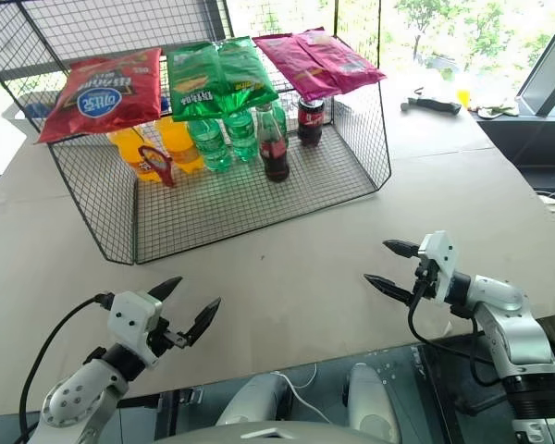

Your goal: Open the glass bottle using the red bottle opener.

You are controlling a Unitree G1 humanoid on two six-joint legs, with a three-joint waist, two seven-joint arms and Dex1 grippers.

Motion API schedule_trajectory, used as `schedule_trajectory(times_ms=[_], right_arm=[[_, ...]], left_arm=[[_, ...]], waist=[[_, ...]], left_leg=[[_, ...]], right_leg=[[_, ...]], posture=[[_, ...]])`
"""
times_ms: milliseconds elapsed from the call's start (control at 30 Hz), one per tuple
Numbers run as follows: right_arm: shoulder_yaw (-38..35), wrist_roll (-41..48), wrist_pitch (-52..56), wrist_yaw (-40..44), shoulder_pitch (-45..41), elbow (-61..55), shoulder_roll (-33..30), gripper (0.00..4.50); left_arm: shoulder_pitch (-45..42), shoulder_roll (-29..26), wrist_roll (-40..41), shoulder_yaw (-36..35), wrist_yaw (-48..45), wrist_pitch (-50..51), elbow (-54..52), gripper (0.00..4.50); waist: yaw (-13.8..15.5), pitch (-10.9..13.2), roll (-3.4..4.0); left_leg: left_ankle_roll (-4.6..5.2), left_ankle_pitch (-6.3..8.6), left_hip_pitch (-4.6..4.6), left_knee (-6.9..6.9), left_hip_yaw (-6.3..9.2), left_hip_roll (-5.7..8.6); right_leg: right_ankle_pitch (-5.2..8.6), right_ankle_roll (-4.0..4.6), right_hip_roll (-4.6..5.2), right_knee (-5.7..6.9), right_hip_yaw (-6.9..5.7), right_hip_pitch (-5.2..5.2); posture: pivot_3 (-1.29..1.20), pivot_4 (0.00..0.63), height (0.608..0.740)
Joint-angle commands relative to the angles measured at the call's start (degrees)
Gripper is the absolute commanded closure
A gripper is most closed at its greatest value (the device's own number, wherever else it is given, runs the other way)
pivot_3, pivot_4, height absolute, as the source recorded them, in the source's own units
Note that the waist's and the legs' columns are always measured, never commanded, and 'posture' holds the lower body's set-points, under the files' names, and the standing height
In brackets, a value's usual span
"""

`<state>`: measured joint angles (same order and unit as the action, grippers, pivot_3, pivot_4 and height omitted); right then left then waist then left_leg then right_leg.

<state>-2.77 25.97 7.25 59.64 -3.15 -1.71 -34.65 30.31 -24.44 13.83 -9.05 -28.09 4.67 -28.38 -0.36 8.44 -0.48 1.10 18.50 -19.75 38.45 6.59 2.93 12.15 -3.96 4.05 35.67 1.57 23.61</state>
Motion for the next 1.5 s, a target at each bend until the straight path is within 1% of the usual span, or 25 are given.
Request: schedule_trajectory(times_ms=[33, 200, 633, 867, 967, 1033, 1100, 1167, 1267, 1367, 1500], right_arm=[[-1.3, 0.4, -1.3, 1.5, -0.6, -0.3, -0.7, 0.11], [-1.0, -0.4, -2.4, 2.3, -0.3, 0.2, -0.6, 0.11], [-1.3, -0.8, -3.9, 3.2, -0.2, 1.1, -0.6, 0.11], [-0.1, -1.6, -3.5, 2.3, -1.7, 0.5, 0.6, 0.11], [1.7, 0.1, -0.3, 1.3, -3.2, -5.1, 2.1, 0.11], [2.9, 0.9, 1.6, 0.4, -3.8, -8.6, 3.0, 0.11], [5.7, 2.7, 4.7, -2.9, -7.1, -14.6, 6.5, 0.11], [7.0, 4.0, 6.7, -5.9, -10.5, -17.7, 9.3, 0.11], [7.2, 4.3, 8.1, -8.4, -13.4, -19.2, 11.6, 0.11], [7.5, 4.8, 10.3, -12.2, -17.9, -20.6, 13.9, 0.11], [8.4, 4.7, 11.5, -14.4, -19.7, -21.7, 15.6, 0.11]], left_arm=[[0.4, -0.3, 1.7, -1.6, -0.5, 0.2, -2.5, 0.00], [0.0, -0.4, 3.2, -2.6, -1.5, 0.2, -1.8, 0.00], [-0.8, -1.1, 3.1, -3.0, -4.6, -1.1, 0.3, 0.00], [-1.3, 0.1, 3.0, -3.9, -3.4, -2.0, 1.0, 0.00], [-6.4, 2.5, 4.2, -6.7, 1.3, -1.5, 1.2, 0.00], [-9.2, 3.3, 3.5, -8.3, 3.7, -1.7, 1.9, 0.00], [-17.0, 3.6, 3.2, -12.0, 9.8, -0.4, 3.8, 0.00], [-22.5, 2.7, 2.8, -13.8, 12.6, 0.5, 5.4, 0.00], [-27.0, 1.8, 2.0, -13.9, 13.9, 1.4, 7.7, 0.00], [-34.5, 0.5, 0.6, -13.0, 15.0, 1.5, 12.8, 0.00], [-41.5, 0.0, -1.5, -11.7, 16.0, 0.6, 19.0, 0.00]], waist=[[0.0, 0.0, 0.00], [0.0, 0.0, 0.01], [0.0, 0.0, 0.01], [0.0, 0.0, 0.01], [0.0, 0.0, 0.00], [0.1, 0.0, 0.02], [0.1, 0.0, 0.00], [0.1, 0.0, 0.00], [0.1, 0.1, -0.15], [0.3, 0.1, -0.17], [0.2, 0.1, -0.18]], left_leg=[[0.00, 0.00, 0.00, 0.00, 0.00, 0.00], [0.00, 0.00, 0.00, 0.00, 0.00, 0.00], [-0.01, -0.01, 0.00, 0.00, -0.01, 0.00], [-0.01, 0.00, 0.00, 0.00, -0.01, 0.00], [-0.02, -0.01, 0.00, 0.00, 0.01, 0.00], [-0.06, -0.03, -0.01, 0.01, 0.10, -0.02], [-0.12, -0.07, -0.01, 0.01, 0.10, -0.01], [-0.26, -0.15, 0.00, 0.01, 0.06, 0.02], [-0.48, -0.27, -0.10, 0.01, 0.24, 0.01], [-0.52, -0.29, -0.09, -0.01, 0.32, 0.12], [-0.56, -0.32, -0.11, -0.04, 0.41, 0.10]], right_leg=[[0.00, 0.00, 0.00, 0.00, 0.00, 0.00], [0.00, 0.00, 0.00, 0.00, 0.00, 0.00], [0.00, 0.00, 0.00, 0.00, 0.01, 0.01], [0.00, 0.00, 0.00, 0.00, 0.01, 0.01], [0.00, 0.00, 0.00, 0.02, 0.00, 0.02], [-0.01, 0.01, -0.01, 0.05, -0.06, 0.03], [-0.01, 0.01, -0.01, 0.06, -0.05, 0.03], [-0.01, 0.01, 0.01, 0.04, -0.02, 0.03], [-0.07, 0.09, -0.06, 0.16, -0.13, 0.18], [-0.09, 0.11, -0.02, 0.15, -0.17, 0.16], [-0.10, 0.13, -0.07, 0.19, -0.26, 0.20]], posture=[[0.00, 0.150, 0.740], [0.00, 0.150, 0.740], [0.00, 0.150, 0.740], [0.00, 0.150, 0.740], [0.00, 0.150, 0.740], [0.00, 0.150, 0.740], [0.00, 0.150, 0.740], [0.00, 0.150, 0.740], [0.00, 0.150, 0.740], [0.00, 0.150, 0.740], [0.00, 0.150, 0.740]])
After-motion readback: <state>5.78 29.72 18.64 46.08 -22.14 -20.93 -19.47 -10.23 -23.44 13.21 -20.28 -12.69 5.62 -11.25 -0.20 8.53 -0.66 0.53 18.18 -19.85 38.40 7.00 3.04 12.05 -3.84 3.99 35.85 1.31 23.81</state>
